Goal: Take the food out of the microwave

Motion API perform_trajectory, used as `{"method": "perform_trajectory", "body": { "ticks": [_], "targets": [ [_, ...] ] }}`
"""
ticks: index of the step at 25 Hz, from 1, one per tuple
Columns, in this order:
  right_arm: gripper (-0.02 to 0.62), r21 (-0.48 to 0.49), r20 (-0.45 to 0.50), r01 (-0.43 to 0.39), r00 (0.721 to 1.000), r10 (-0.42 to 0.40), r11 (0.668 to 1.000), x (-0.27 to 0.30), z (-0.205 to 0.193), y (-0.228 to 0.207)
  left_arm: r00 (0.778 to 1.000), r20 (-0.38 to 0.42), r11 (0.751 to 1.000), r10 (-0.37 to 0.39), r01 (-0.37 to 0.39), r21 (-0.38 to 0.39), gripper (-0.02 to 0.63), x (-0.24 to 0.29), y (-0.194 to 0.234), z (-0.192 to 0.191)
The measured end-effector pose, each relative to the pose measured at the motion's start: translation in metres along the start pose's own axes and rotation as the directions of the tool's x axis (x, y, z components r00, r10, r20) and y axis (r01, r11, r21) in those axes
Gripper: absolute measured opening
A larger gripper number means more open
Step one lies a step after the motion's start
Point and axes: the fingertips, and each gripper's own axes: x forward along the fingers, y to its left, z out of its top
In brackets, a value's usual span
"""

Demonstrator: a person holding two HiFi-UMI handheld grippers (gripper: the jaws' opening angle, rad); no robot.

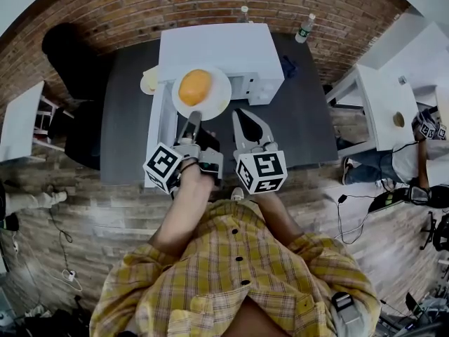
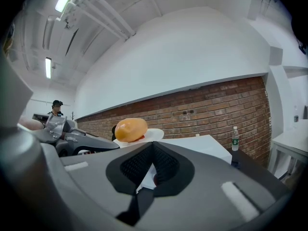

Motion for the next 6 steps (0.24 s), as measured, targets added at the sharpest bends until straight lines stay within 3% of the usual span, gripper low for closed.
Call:
{"method": "perform_trajectory", "body": {
  "ticks": [6],
  "targets": [
    [0.0, 0.003, 0.001, 0.0, 1.0, 0.0, 1.0, 0.0004, 0.0006, -0.0035, 1.0, 0.007, 1.0, 0.0, 0.0, 0.006, 0.012, 0.0031, -0.0019, 0.0007]
  ]
}}
